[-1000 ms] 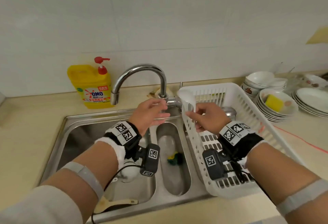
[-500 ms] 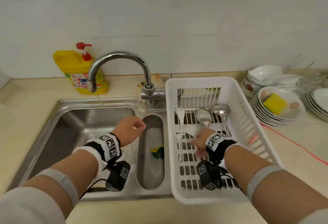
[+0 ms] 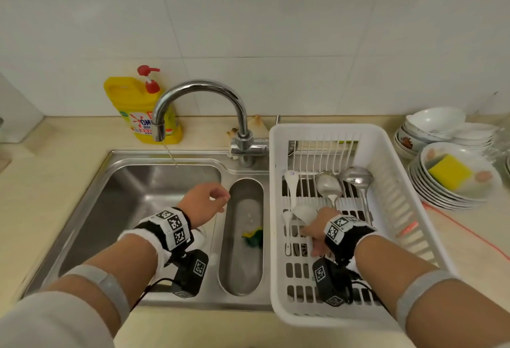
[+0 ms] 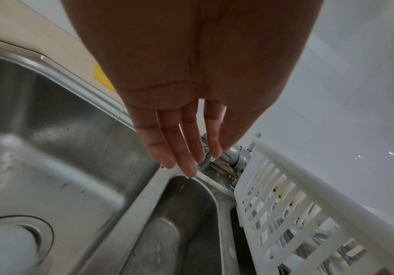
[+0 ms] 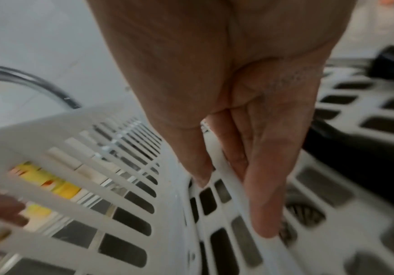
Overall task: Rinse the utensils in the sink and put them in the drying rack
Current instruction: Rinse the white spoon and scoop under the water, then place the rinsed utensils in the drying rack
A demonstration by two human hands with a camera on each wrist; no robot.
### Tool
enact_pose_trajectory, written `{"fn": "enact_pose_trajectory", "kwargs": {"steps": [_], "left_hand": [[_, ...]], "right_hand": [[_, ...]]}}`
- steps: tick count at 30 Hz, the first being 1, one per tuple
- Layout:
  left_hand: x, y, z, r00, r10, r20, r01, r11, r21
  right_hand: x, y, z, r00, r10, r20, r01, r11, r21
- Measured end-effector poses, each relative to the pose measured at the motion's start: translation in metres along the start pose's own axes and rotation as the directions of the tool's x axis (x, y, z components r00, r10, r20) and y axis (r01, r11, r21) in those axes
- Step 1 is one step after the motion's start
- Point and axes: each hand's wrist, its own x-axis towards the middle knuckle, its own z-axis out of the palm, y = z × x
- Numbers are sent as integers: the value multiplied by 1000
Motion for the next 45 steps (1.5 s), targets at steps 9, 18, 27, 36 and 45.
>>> {"fn": "enact_pose_trajectory", "kwargs": {"steps": [9,18,27,36,45], "left_hand": [[-13,-39,-53,998,0,-64,2,999,33],[-43,-140,-142,990,-68,-123,91,978,189],[-22,-226,-184,993,-103,-52,112,968,223],[0,-261,-182,995,-94,-17,96,984,151],[12,-265,-184,995,-99,-4,99,989,106]], "right_hand": [[-50,-86,-75,896,-381,-228,353,923,-155],[-41,-279,38,750,-642,158,660,743,-112],[62,-341,206,846,-411,339,516,791,-329],[134,-347,283,907,-377,188,421,828,-371],[149,-358,303,892,-407,197,451,775,-442]]}}
